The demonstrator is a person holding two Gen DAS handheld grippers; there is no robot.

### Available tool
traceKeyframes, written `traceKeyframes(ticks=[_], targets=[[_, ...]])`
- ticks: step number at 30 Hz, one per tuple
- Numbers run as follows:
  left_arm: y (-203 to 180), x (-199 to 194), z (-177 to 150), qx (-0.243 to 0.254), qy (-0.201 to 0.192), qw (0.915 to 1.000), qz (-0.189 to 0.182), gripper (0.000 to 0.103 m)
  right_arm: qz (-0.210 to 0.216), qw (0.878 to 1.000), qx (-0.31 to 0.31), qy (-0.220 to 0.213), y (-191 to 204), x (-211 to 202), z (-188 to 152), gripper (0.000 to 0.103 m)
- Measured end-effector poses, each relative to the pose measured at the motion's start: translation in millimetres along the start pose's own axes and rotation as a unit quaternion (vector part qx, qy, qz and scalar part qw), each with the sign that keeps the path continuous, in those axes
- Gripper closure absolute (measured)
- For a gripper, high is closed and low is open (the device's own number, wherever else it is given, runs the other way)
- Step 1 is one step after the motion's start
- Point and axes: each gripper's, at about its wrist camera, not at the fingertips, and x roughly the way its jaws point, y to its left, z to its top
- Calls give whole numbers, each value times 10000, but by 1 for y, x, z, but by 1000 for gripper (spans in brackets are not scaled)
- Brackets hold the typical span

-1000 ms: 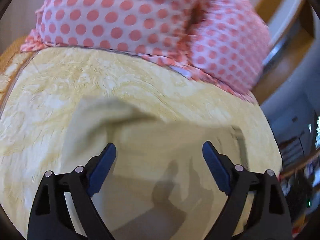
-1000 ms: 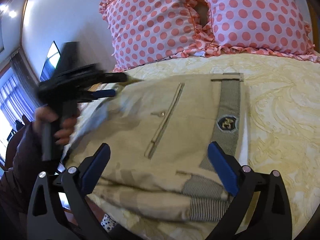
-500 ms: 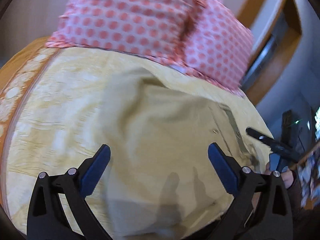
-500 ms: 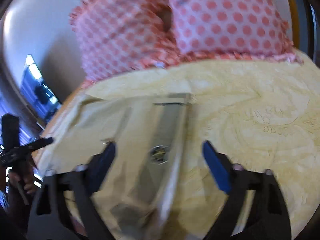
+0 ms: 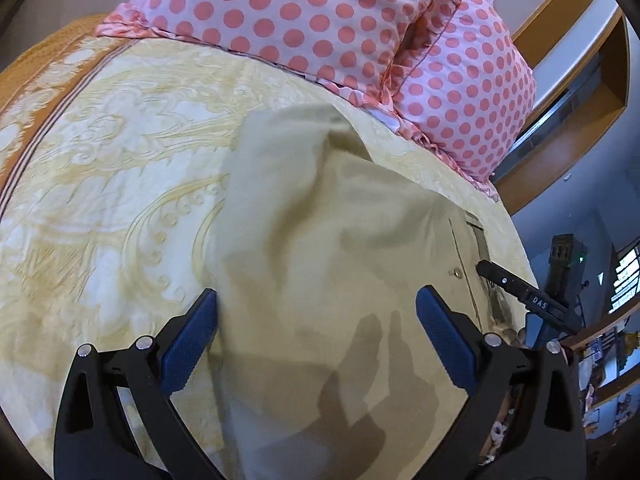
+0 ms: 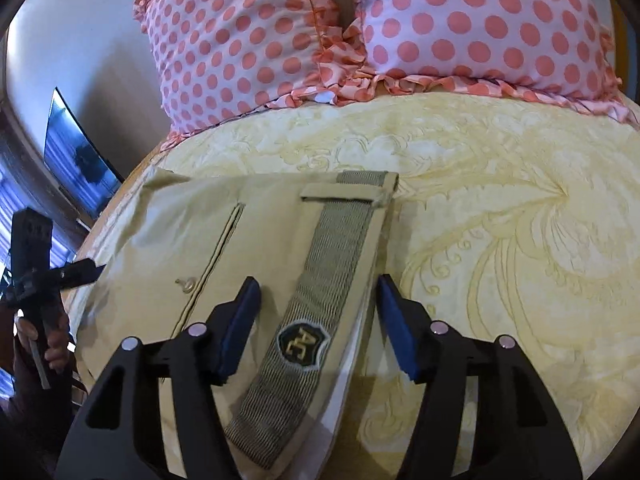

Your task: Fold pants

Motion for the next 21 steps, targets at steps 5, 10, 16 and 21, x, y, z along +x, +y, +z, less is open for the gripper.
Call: traceKeyframes(ticks=[5,10,16,21], targets=[[1,11,19,-20,196,9998,-35,4,282,9994,-188,42,1,-6,0,67],[1,20,31,42,317,9995,-65,4,404,9991,-46,127,-8,4,6,56],[10,22,37,-233,271,9991,-232,15,1401,9878,644,222,-33,1,5,87],[17,16,35,-286,199,9994,67,90,1861,9774,1004,40,-41,-5,9,92]])
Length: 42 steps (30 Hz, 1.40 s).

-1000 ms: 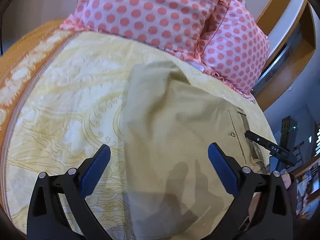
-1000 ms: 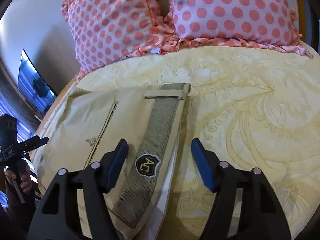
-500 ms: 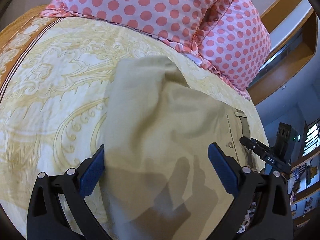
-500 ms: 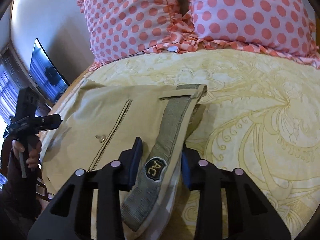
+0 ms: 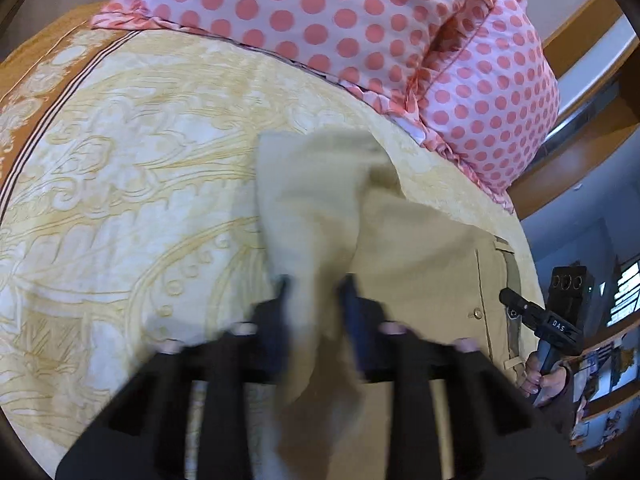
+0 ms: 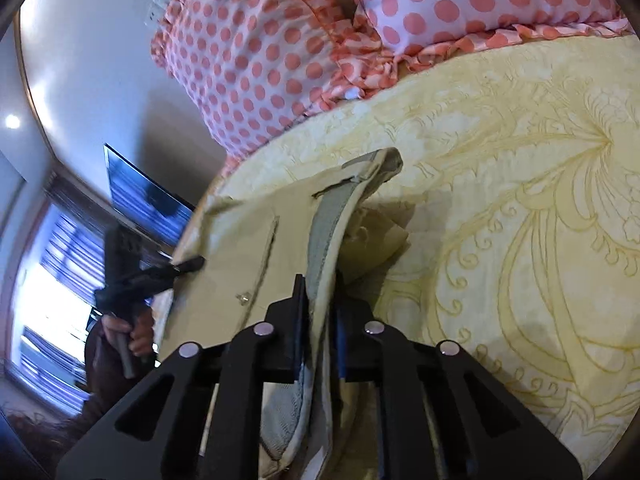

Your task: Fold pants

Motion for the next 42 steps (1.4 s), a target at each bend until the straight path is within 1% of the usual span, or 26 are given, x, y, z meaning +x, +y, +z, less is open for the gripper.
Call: traceKeyframes(ticks=[6,9,12,13,15,16,17,18,19,21,23,24,25,27,28,29,31,32,33,34,36,37,38,39,41,42], targets=[[-19,-7,9,360,-180,9990,168,94,101,9993,-286,-223,20,-8,27,94],[-33,-6,34,468,-423,9980,103,95,-44,9983,-392,-421,22,-11,54,95],[-56,10,68,738,-827,9929,425,94,-388,9960,-403,-699,12,-10,86,95],[-57,19,76,735,-819,9926,508,94,-586,9952,-287,-731,1,-6,95,95],[-49,51,95,488,-507,9955,638,93,-946,9941,15,-539,-23,11,103,93],[-44,65,99,364,-335,9960,741,92,-1311,9909,125,-287,-34,26,103,91],[-40,76,100,273,-213,9958,844,89,-1596,9870,154,-116,-40,35,100,80],[-39,76,99,235,-219,9957,864,87,-1614,9867,156,-118,-41,36,99,77],[-38,73,98,234,-284,9956,860,83,-1688,9854,132,-195,-38,29,99,73],[-37,53,93,290,-535,9929,1025,82,-2002,9787,-15,-461,-26,13,98,53],[-37,27,85,329,-896,9893,1106,82,-1788,9807,-220,-759,-8,-7,95,39],[-40,15,83,358,-1031,9895,949,82,-1549,9845,-253,-787,0,-12,92,34],[-48,4,76,456,-1129,9905,643,81,-1177,9900,-290,-720,9,-13,87,33],[-63,1,69,624,-1036,9924,208,69,-757,9958,-265,-447,20,-2,81,29],[-70,7,67,662,-930,9934,77,46,-675,9971,-191,-305,21,6,79,28],[-75,19,65,679,-726,9950,-5,38,-640,9977,-78,-185,18,12,77,27],[-73,53,65,584,-281,9976,227,39,-1010,9937,485,62,-6,30,72,30],[-66,65,66,448,-124,9983,338,44,-722,9941,797,-134,-21,28,69,33],[-53,78,65,188,10,9993,314,49,-559,9926,1057,-226,-30,25,67,41],[-50,75,64,162,-212,9993,269,49,-501,9909,1222,-240,-34,23,67,43],[-48,74,63,91,-128,9994,308,49,-569,9899,1275,-236,-31,17,67,43],[-48,68,60,67,-180,9992,357,47,-880,9900,1062,-304,-19,10,63,37],[-52,55,54,170,-305,9985,420,42,-1248,9888,718,-395,-2,2,57,15],[-56,40,46,338,-423,9974,469,38,-1459,9871,459,-466,11,-4,51,4],[-66,10,23,696,-797,9910,822,11,-1792,9809,-260,-706,40,-19,28,4],[-71,-6,6,889,-1045,9848,1065,7,-1927,9770,-501,-764,51,-24,16,2]])
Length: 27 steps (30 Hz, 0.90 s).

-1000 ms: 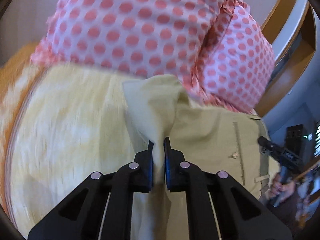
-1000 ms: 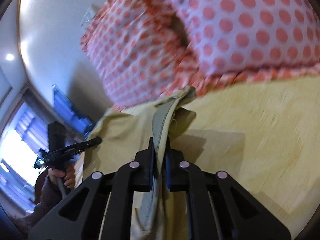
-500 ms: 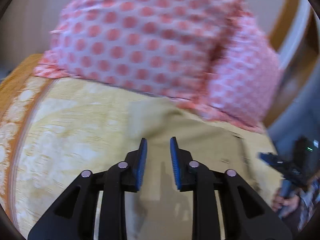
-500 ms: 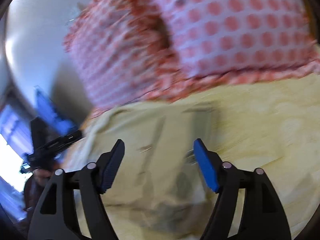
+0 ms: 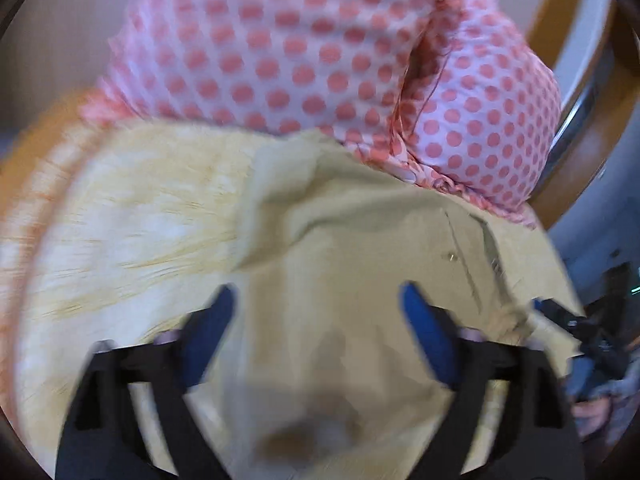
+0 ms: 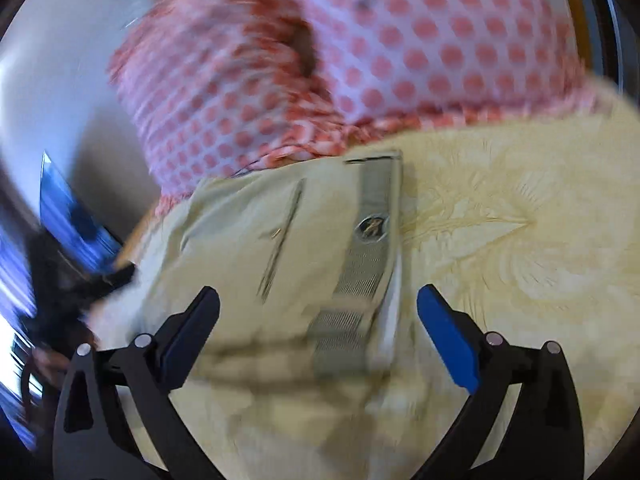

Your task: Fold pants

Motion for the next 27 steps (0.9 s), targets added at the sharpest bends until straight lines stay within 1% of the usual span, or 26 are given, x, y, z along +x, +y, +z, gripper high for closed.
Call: traceKeyframes(ticks=[1,2,3,4,6,7,8,9,11,13,16,18,19,23,27], targets=[[-7,-16,-13,204,-206,9993,215,2,-160,9995,-247,-85,12,-10,-13,2],[-13,-33,-29,410,-367,9976,428,1,-314,9984,-456,-127,24,-16,-28,2],[-17,-40,-40,517,-432,9960,579,1,-427,9974,-563,-128,28,-20,-39,2],[-20,-47,-54,639,-480,9939,760,1,-617,9956,-699,-131,36,-23,-56,2],[-29,-51,-84,879,-433,9860,1350,1,-979,9915,-845,-157,52,-20,-81,2],[-31,-51,-97,953,-413,9805,1668,1,-1074,9902,-872,-179,56,-21,-90,2],[-30,-52,-106,991,-411,9773,1826,1,-1126,9894,-894,-208,59,-21,-98,2],[-29,-51,-112,1006,-397,9763,1876,1,-1140,9889,-919,-241,62,-22,-105,2],[-24,-49,-121,914,-301,9793,1778,1,-1174,9873,-1040,-261,72,-17,-114,2],[-20,-48,-123,800,-299,9824,1660,1,-1296,9841,-1183,-267,77,-17,-121,2],[-22,-47,-126,849,-389,9816,1667,1,-1389,9820,-1237,-313,81,-15,-128,2],[-21,-44,-130,838,-325,9823,1641,1,-1416,9821,-1212,-282,81,-13,-131,2],[-21,-44,-136,826,-288,9831,1607,1,-1462,9808,-1244,-348,82,-14,-134,2],[-14,-51,-149,579,-504,9872,1396,1,-1489,9799,-1211,-536,81,-16,-140,2],[-16,-53,-157,633,-717,9849,1444,1,-1494,9783,-1218,-756,80,-17,-146,2]])
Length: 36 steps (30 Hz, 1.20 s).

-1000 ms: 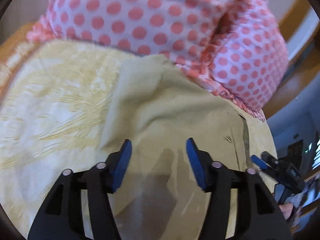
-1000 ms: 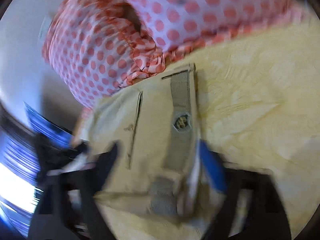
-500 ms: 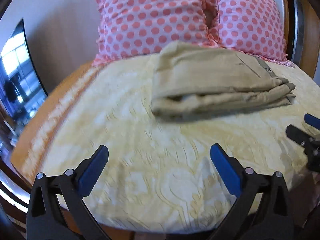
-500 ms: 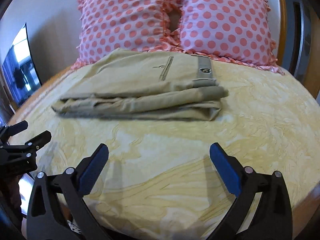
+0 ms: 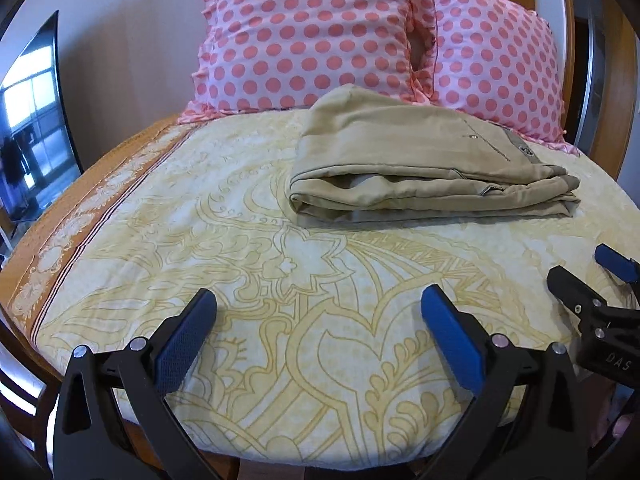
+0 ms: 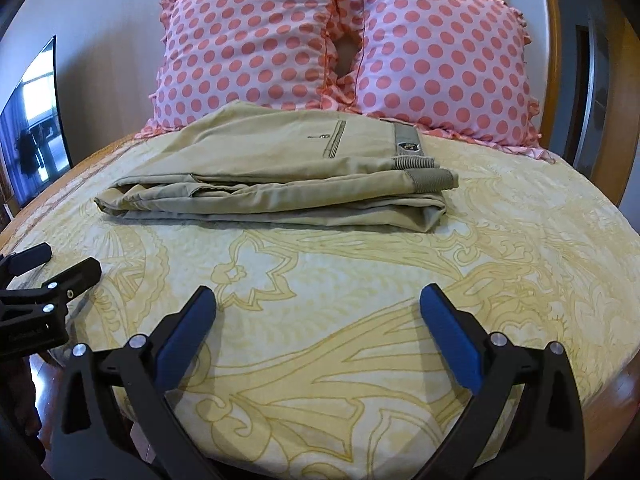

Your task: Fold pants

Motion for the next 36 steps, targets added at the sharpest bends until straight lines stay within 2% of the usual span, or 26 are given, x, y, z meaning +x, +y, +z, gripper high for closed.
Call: traceKeyframes(ticks=[9,36], targets=[[0,-1,-3,-5,-122,9999,11,1,-19,10000,11,-73,0,-1,-2,2],[1,0,-3,1,-120,9999,2,1,-21,10000,13,-85,0,-1,-3,2]])
